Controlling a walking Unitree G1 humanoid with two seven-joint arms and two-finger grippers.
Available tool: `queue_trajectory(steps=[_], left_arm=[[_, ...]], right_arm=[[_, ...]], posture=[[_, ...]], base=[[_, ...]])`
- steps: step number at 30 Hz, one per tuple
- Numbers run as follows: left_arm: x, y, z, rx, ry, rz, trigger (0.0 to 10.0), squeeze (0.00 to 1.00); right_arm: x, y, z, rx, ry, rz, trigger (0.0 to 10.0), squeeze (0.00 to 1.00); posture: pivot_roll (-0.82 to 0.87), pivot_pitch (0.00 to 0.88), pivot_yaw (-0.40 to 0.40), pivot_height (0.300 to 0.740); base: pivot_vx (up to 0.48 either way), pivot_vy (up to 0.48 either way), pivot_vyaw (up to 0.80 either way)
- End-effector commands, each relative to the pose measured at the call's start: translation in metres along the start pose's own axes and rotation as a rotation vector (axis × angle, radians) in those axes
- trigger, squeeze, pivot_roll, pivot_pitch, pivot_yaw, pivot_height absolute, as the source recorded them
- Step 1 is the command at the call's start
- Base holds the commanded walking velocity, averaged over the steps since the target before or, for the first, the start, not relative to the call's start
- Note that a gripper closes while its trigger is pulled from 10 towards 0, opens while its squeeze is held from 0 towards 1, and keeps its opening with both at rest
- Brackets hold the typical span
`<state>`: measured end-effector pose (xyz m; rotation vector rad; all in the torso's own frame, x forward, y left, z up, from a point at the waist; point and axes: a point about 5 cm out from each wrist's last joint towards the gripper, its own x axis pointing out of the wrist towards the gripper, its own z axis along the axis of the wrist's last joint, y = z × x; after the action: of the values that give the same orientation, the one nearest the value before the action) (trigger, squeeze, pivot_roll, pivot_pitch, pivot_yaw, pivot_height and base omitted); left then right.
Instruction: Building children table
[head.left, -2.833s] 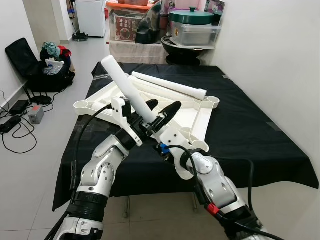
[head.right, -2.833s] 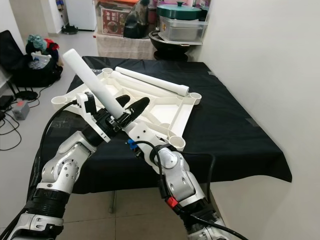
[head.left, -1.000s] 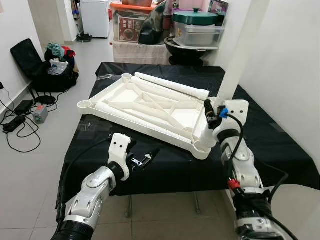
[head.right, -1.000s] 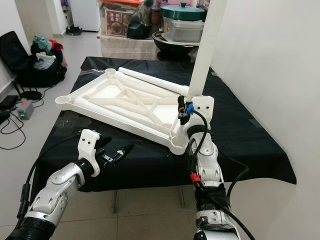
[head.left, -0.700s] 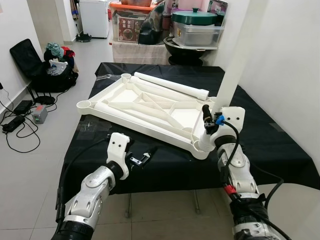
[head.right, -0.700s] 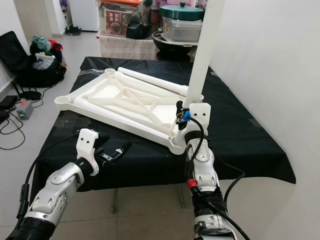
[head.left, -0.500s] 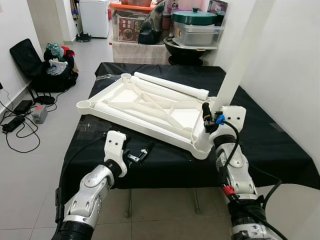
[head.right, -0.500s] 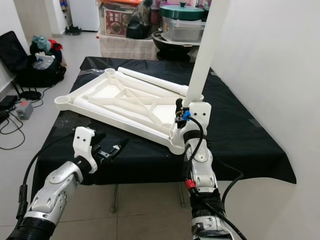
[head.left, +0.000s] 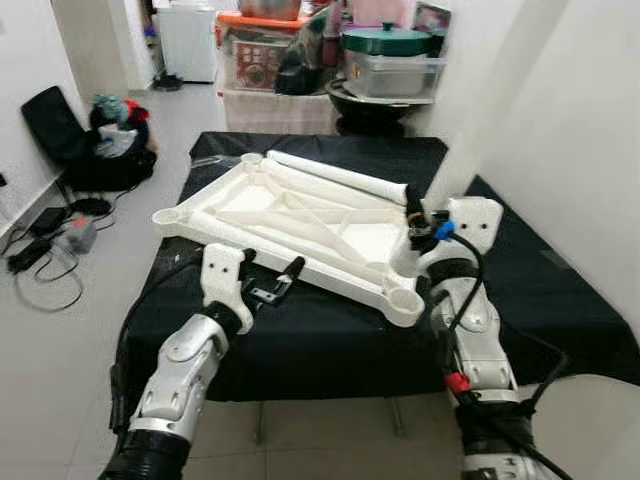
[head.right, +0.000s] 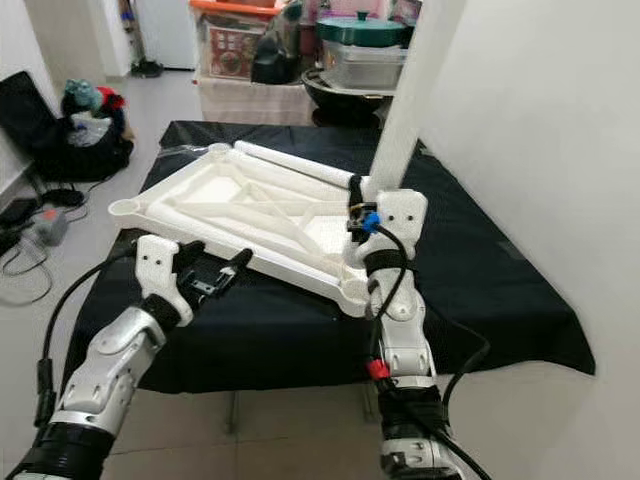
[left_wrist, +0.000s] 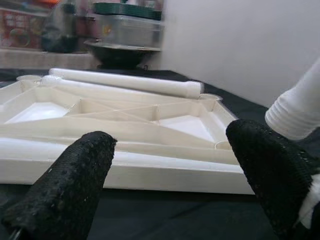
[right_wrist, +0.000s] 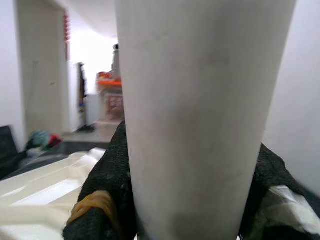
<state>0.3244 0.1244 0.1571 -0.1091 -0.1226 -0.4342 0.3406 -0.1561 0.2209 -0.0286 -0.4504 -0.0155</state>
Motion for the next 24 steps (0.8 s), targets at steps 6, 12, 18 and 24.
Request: queue_trajectory(steps=[6, 12, 18, 24], left_arm=[[-0.0008, 0.0002, -0.0014, 0.012, 0.002, 0.002, 10.0, 0.00], [-0.0005, 0.0005, -0.0015, 0.014, 0.001, 0.002, 10.0, 0.00], [-0.0010, 0.0000, -0.0021, 0.011, 0.002, 0.000, 10.0, 0.00], [-0.0006, -0.0004, -0.0023, 0.010, 0.000, -0.005, 10.0, 0.00]], right_arm=[[-0.0008, 0.0050, 0.0040, 0.004, -0.017, 0.012, 0.0, 0.00], [-0.0019, 0.0041, 0.0043, 0.009, -0.011, -0.001, 0.0, 0.00], [-0.0023, 0.0025, 0.0033, 0.013, -0.004, -0.014, 0.0, 0.00], [-0.0033, 0.0034, 0.0020, 0.013, 0.000, -0.017, 0.0, 0.00]], posture=[[0.05, 0.000, -0.073, 0.740], [0.05, 0.000, -0.073, 0.740], [0.05, 0.000, -0.072, 0.740], [0.05, 0.000, -0.069, 0.740]], base=[[0.000, 0.000, 0.21], [0.000, 0.000, 0.42], [0.174, 0.000, 0.00], [0.291, 0.000, 0.00]])
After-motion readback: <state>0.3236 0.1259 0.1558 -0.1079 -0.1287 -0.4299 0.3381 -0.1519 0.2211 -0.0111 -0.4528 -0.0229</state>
